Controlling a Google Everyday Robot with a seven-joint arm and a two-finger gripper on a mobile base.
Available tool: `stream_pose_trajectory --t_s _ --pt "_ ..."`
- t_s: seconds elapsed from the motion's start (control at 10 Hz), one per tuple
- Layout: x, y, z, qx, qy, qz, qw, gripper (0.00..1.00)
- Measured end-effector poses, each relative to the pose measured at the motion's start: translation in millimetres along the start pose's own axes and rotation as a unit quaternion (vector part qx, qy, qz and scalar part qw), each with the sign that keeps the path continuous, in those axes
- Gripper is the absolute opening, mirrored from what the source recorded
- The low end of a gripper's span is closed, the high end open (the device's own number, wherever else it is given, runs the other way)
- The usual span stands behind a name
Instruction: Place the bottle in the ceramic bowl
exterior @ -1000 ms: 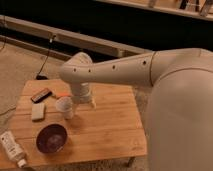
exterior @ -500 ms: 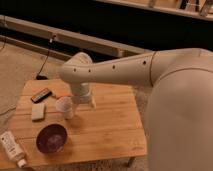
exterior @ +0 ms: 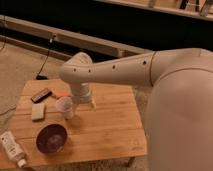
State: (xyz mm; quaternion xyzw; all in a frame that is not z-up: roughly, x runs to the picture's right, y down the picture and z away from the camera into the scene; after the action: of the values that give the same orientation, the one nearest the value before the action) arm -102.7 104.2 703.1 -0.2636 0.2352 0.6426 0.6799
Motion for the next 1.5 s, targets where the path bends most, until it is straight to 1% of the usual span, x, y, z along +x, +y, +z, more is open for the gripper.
stream_pose_trajectory --t_s 0.5,0.7,0.8,1.1,1.2,1.3,1.4,1.5 --pt "1 2 -1 0.001 -0.003 -0.007 1.0000 0.65" --pt "-1 7 -3 0.001 -0.008 -0.015 0.9999 0.65" --pt "-3 15 -6 0.000 -0.011 -0.023 0.9997 0.65" --pt "-9 50 -17 0.001 -0.022 -0.056 0.9982 0.65" --pt "-11 73 -25 -0.001 -0.030 -0.076 0.9967 0.65" --pt "-13 90 -31 0.000 -0.036 -0.092 0.9951 0.65" --pt "-14 115 -40 -0.001 -0.046 -0.114 0.9923 0.65" --pt "-12 145 -49 -0.004 -0.054 -0.142 0.9884 0.65"
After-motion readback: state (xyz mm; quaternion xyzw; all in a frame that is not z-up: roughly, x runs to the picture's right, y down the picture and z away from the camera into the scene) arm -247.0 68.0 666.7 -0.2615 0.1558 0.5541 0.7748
